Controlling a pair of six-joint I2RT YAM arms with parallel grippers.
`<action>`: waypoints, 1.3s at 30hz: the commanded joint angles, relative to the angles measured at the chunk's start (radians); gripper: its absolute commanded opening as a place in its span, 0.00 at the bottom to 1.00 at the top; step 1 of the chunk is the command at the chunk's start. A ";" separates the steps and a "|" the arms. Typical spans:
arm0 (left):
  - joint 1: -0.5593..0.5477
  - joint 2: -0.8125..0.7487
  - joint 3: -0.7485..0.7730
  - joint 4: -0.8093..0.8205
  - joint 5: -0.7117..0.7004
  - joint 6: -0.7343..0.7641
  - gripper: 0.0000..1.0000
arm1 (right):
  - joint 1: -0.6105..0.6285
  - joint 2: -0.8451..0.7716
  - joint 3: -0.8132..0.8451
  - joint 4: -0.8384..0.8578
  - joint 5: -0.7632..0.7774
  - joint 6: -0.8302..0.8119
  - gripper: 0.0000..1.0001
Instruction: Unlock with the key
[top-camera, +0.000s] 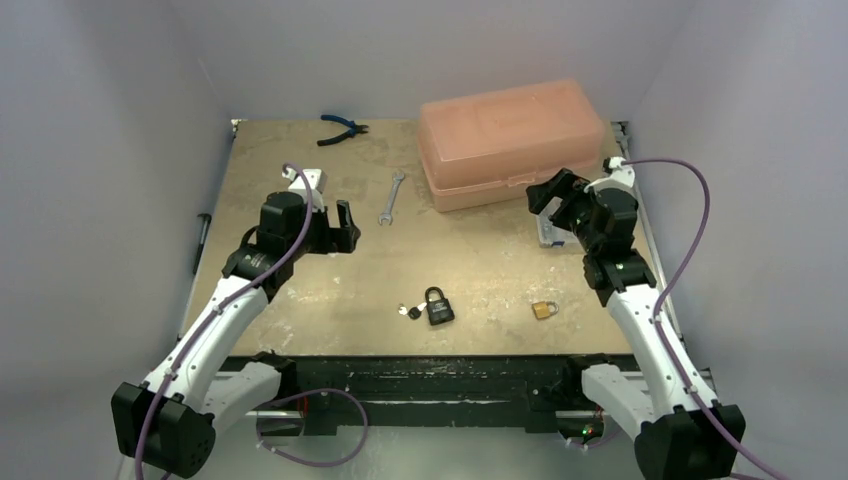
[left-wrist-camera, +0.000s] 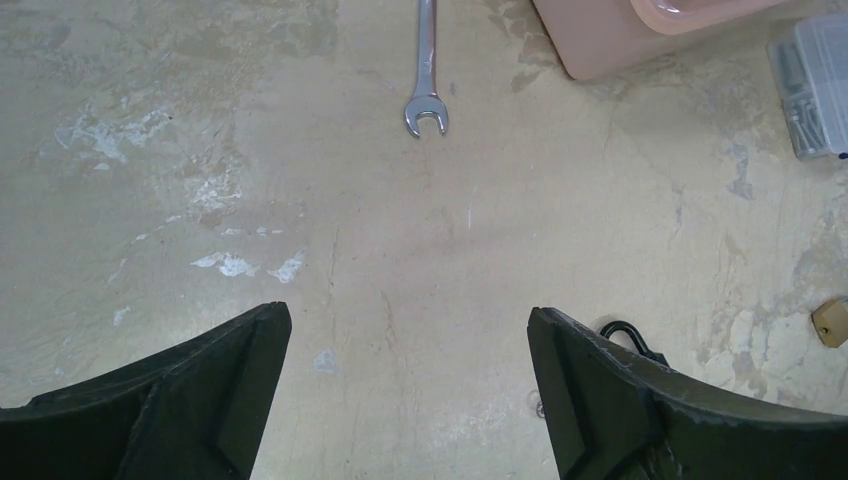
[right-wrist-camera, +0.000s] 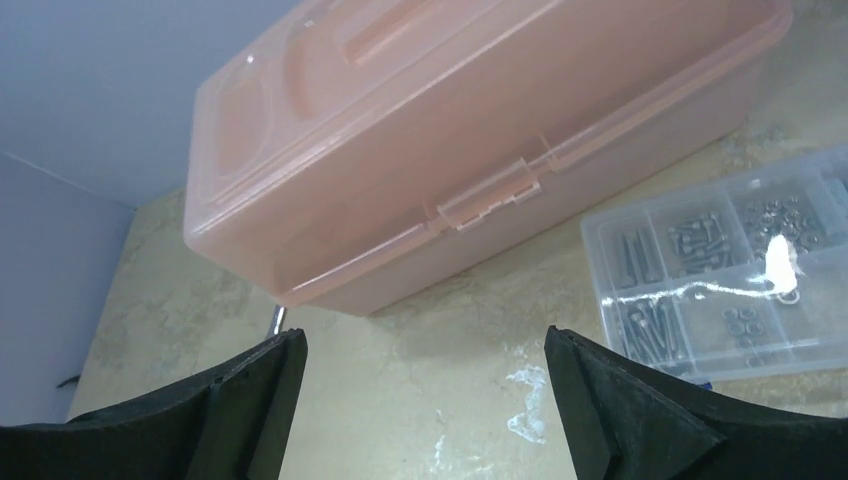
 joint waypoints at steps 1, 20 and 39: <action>0.004 0.028 0.029 0.017 -0.027 0.011 0.96 | -0.003 0.055 0.066 -0.095 0.014 0.029 0.99; 0.004 0.065 0.043 0.006 -0.062 0.011 0.91 | 0.000 0.171 0.159 -0.552 0.248 0.228 0.99; 0.004 0.047 0.045 -0.001 -0.061 0.003 0.89 | 0.109 0.118 -0.022 -0.706 0.273 0.485 0.99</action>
